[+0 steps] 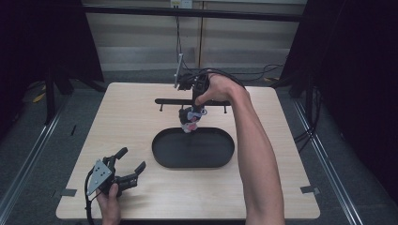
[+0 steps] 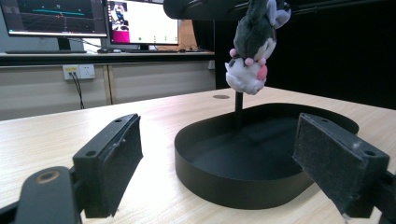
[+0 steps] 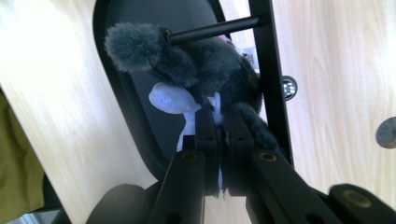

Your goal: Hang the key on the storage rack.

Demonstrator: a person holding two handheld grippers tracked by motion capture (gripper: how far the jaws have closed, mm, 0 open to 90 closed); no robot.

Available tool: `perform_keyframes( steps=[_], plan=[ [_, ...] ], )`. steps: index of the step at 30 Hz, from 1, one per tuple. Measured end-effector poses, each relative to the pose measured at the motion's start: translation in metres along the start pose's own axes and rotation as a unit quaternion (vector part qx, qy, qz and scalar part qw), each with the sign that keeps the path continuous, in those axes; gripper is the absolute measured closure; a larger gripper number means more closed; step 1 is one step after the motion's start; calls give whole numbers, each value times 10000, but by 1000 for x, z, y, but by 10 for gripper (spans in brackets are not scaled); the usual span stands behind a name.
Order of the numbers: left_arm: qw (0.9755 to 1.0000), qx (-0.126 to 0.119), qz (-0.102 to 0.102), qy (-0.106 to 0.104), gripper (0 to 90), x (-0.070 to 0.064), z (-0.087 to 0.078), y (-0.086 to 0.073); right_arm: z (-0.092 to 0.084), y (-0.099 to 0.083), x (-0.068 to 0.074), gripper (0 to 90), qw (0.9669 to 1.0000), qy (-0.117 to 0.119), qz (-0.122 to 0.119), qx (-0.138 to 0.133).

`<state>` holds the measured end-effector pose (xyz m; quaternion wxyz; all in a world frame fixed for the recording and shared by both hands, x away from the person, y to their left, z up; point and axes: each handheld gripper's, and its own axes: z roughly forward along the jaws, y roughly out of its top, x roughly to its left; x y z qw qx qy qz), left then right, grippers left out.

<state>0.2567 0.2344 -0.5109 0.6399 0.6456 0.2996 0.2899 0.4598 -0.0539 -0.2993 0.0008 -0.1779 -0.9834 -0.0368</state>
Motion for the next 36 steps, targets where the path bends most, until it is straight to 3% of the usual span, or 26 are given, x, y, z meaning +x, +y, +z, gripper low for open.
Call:
perform_keyframes(
  steps=[27, 36],
  plan=[
    [10000, 7, 34, 21, 153, 0, 0, 0, -4, -8, 3, 873, 9995, -147, 16, -284],
    [10000, 6, 24, 6, 153, 0, 0, 0, -5, -14, 3, 793, 9985, 84, 59, -530]
  ],
)
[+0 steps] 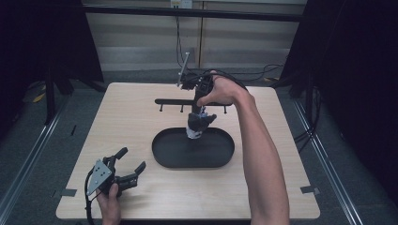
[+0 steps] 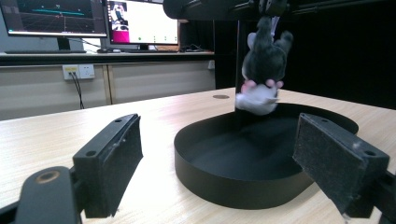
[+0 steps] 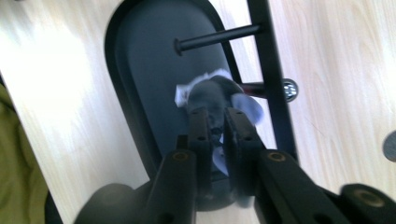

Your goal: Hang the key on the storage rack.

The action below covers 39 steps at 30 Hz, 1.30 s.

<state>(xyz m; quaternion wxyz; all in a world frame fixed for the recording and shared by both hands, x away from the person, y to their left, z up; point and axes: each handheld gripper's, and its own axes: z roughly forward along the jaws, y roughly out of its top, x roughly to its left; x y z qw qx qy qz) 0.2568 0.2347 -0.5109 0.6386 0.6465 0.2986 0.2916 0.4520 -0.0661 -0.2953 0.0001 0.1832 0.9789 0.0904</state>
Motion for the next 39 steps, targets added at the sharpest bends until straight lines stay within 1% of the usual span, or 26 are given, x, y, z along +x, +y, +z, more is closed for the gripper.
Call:
perform_keyframes(
  steps=[1, 2, 3, 5, 8, 13, 14, 15, 16, 18, 20, 22, 25, 26, 28, 31, 32, 34, 37, 38, 39],
  plan=[
    [10000, 2, 1, -1, 153, 0, 0, 0, 0, -1, 1, 783, 10000, 4, 50, -83],
    [10000, 2, 1, -1, 153, 0, 0, 0, 0, -1, 1, 783, 10000, 4, 50, -83],
    [10000, 1, 0, -1, 152, 0, 0, 0, -1, -4, 3, 762, 9999, 21, 2, -148],
    [10000, 0, 0, 0, 153, 0, 0, 0, -3, -7, 4, 736, 9996, 25, 24, -290],
    [10000, 0, 2, 1, 153, 0, 0, 0, -6, -12, 6, 693, 9982, -14, 86, -592],
    [10000, 2, 3, 0, 153, 0, 0, 0, -9, -19, 12, 642, 9967, -8, 73, -811],
    [10000, 2, 3, 0, 153, 0, 0, 0, -9, -19, 12, 642, 9967, -8, 73, -811],
    [10000, 2, 2, 0, 153, 0, 0, 0, -10, -21, 16, 613, 9962, -31, 102, -866],
    [10000, 2, -1, 0, 152, 0, 0, 0, -10, -22, 17, 609, 9957, -66, 82, -921],
    [10000, 1, -1, 0, 153, 0, 0, 0, -10, -24, 21, 607, 9952, -2, 32, -974],
    [10000, -4, -20, 0, 153, 0, 0, 0, -10, -25, 27, 584, 9948, -3, 81, -1018],
    [10000, -2, -22, 0, 153, 0, 0, 0, -10, -27, 32, 576, 9944, 41, 47, -1051],
    [10000, 15, 3, -5, 153, 0, 0, 0, -8, -32, 40, 556, 9929, -23, -19, -1187],
    [10000, 13, 4, -5, 153, 0, 0, 0, -8, -33, 43, 553, 9927, 1, 32, -1205],
    [10000, -9, -24, -1, 153, 0, 0, 0, -7, -38, 47, 538, 9917, -6, -22, -1288],
    [10000, 13, 5, -6, 153, 0, 0, 0, -8, -47, 54, 526, 9902, 15, 82, -1393],
    [10000, 33, 8, -13, 153, 0, 0, 0, -8, -51, 56, 522, 9894, 44, 75, -1448],
    [10000, 29, 7, -12, 153, 0, 0, 0, -7, -58, 60, 508, 9881, 19, 56, -1539],
    [10000, 30, 7, -13, 152, 0, 0, 0, -5, -68, 66, 489, 9842, -17, 86, -1769],
    [10000, 30, 7, -13, 153, 0, 0, 0, -4, -71, 68, 473, 9828, -47, 103, -1842],
    [10000, 30, 7, -12, 153, 0, 0, 0, -2, -74, 71, 446, 9822, -127, 117, -1869]
  ],
)
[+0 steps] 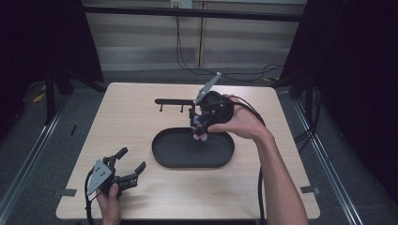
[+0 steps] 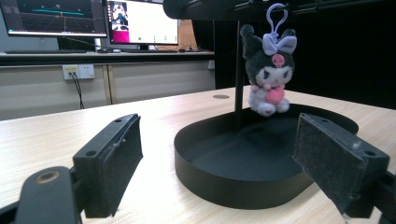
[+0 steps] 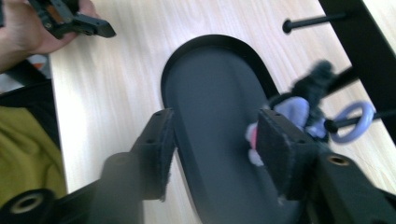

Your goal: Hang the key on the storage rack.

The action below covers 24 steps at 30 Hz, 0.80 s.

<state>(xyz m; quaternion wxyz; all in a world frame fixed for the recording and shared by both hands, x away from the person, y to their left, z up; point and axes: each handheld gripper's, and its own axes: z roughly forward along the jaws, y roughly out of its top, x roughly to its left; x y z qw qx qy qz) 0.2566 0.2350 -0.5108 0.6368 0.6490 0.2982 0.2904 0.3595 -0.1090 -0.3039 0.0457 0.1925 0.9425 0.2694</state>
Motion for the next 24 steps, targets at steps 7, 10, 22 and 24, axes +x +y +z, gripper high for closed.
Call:
perform_keyframes(
  steps=[7, 10, 22, 24],
  plan=[
    [10000, -1, -3, 6, 152, 0, 0, 0, 3, -28, 18, 372, 9994, -84, -10, -346],
    [10000, -1, -2, 7, 153, 0, 0, 0, 6, -39, 24, 345, 9987, -134, 17, -494],
    [10000, -1, -3, -6, 152, 0, 0, 0, 32, -91, 34, 192, 9886, -343, 567, -1348],
    [10000, -1, 0, 6, 152, 0, 0, 0, 42, -102, 36, 169, 9858, -440, 640, -1487]
  ],
)
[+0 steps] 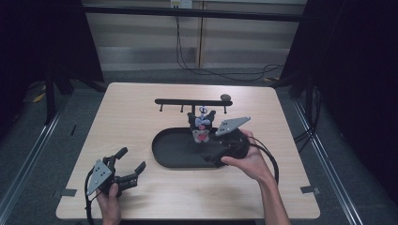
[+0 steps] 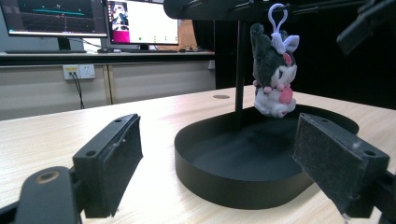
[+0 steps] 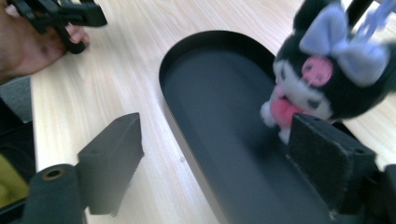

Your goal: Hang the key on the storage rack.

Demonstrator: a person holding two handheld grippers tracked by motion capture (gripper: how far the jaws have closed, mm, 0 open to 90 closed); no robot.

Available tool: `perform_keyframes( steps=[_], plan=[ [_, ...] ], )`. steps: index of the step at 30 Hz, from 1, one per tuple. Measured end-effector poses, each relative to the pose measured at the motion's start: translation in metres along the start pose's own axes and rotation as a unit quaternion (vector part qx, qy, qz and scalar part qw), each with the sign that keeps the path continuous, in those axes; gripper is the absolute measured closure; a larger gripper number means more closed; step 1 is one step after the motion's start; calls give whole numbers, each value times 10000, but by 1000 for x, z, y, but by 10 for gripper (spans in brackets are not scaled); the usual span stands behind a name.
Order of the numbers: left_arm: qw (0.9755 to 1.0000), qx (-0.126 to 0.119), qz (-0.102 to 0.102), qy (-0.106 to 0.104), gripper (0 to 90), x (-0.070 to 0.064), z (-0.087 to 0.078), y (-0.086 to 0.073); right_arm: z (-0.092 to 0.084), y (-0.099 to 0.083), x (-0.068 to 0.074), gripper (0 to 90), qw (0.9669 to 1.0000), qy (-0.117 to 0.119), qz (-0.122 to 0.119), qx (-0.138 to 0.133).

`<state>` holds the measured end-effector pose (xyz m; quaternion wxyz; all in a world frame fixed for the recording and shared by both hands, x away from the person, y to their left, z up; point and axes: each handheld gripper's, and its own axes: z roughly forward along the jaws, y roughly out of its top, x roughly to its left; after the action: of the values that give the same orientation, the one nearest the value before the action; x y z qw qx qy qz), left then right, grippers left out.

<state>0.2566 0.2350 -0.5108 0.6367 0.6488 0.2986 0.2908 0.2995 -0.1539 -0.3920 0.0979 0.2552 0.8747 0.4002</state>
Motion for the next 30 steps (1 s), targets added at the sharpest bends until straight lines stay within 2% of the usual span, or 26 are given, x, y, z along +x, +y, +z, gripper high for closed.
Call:
perform_keyframes(
  steps=[2, 4, 6, 7, 9, 10, 13, 14, 15, 19, 20, 21, 22, 23, 24, 25, 27, 28, 30],
  plan=[
    [10000, -1, -2, 0, 152, 0, 0, 0, 6, -12, 1, 171, 9998, -52, 120, -117],
    [10000, 0, -2, 0, 152, 0, 0, 0, 9, -23, 5, 176, 9993, -256, 170, -227],
    [10000, -1, -3, 0, 153, 0, 0, 0, 11, -35, 9, 178, 9974, -413, 344, -487],
    [10000, 0, 7, 0, 152, 0, 0, 0, 12, -43, 11, 190, 9947, -664, 440, -652],
    [10000, -18, -25, 3, 152, 0, 0, 0, 16, -57, 17, 200, 9896, -1096, 435, -824],
    [10000, -2, 0, 2, 152, 0, 0, 0, 18, -64, 19, 193, 9877, -1247, 434, -839],
    [10000, -2, -5, 0, 152, 0, 0, 0, 23, -83, 25, 192, 9819, -1474, 556, -1055],
    [10000, 2, 6, 0, 152, 0, 0, 0, 23, -89, 26, 192, 9777, -1610, 582, -1214],
    [10000, 1, -2, 0, 152, 0, 0, 0, 24, -96, 27, 191, 9716, -1751, 623, -1462],
    [10000, 0, -1, 1, 153, 0, 0, 0, 27, -118, 32, 190, 9440, -2213, 761, -2324],
    [10000, -18, -24, 4, 152, 0, 0, 0, 28, -122, 34, 188, 9391, -2266, 800, -2456],
    [10000, -1, -2, 1, 152, 0, 0, 0, 28, -125, 35, 188, 9357, -2279, 803, -2570],
    [10000, 0, 6, 1, 152, 0, 0, 0, 28, -128, 37, 188, 9305, -2405, 809, -2643],
    [10000, 0, 6, 1, 153, 0, 0, 0, 28, -128, 37, 188, 9305, -2405, 809, -2643],
    [10000, 1, 6, 1, 152, 0, 0, 0, 26, -133, 40, 180, 9198, -2523, 847, -2883],
    [10000, 0, -1, 1, 153, 0, 0, 0, 25, -136, 41, 177, 9128, -2601, 859, -3028],
    [10000, -17, -24, 3, 153, 0, 0, 0, 22, -140, 42, 173, 9031, -2620, 918, -3275],
    [10000, -1, -2, 1, 152, 0, 0, 0, 21, -142, 43, 158, 8967, -2661, 981, -3399],
    [10000, -1, 8, 11, 153, 0, 0, 0, 19, -145, 46, 140, 8892, -2734, 935, -3548]
  ],
)
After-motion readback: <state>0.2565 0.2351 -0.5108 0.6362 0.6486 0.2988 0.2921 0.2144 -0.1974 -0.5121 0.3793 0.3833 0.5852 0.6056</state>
